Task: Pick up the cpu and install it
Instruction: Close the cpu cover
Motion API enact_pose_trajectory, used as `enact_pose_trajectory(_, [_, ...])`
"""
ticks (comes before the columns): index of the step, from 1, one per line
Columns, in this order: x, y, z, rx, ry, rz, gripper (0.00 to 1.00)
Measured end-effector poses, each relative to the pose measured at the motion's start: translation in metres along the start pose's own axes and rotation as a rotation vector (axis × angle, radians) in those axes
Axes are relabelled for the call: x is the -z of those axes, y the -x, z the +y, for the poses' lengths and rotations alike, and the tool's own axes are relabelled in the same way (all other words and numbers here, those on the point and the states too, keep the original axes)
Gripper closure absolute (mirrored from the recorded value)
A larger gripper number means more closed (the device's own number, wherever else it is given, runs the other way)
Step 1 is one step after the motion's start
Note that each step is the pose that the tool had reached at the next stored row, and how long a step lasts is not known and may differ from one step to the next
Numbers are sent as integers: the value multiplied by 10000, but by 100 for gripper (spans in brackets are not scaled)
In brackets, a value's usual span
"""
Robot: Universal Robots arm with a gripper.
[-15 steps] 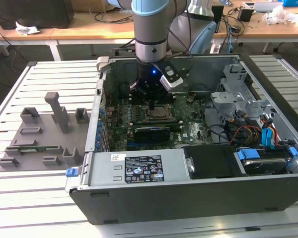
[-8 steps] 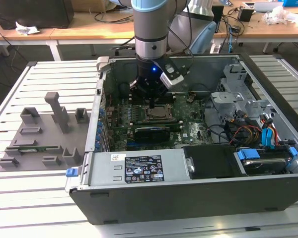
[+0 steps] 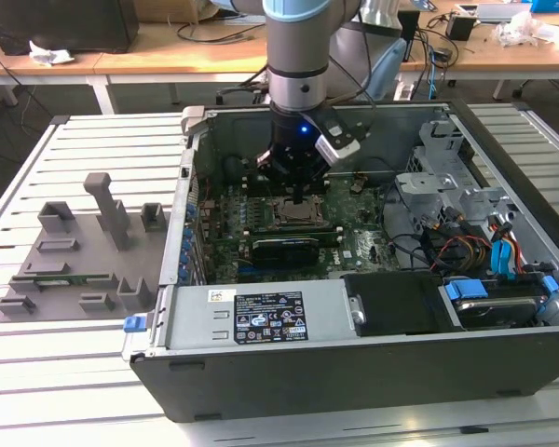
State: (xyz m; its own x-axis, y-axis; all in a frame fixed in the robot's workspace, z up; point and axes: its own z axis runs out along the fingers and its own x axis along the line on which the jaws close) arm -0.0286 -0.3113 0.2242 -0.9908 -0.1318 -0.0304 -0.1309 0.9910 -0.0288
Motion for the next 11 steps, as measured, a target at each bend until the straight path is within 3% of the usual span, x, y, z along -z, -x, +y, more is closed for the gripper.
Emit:
enact_pose_trajectory(2, [4, 6, -1, -2, -1, 1, 89])
enact_pose_trajectory(7, [153, 11, -5, -2, 1, 0, 89])
enact_pose_trajectory(11, [197, 13, -6, -2, 3, -2, 89])
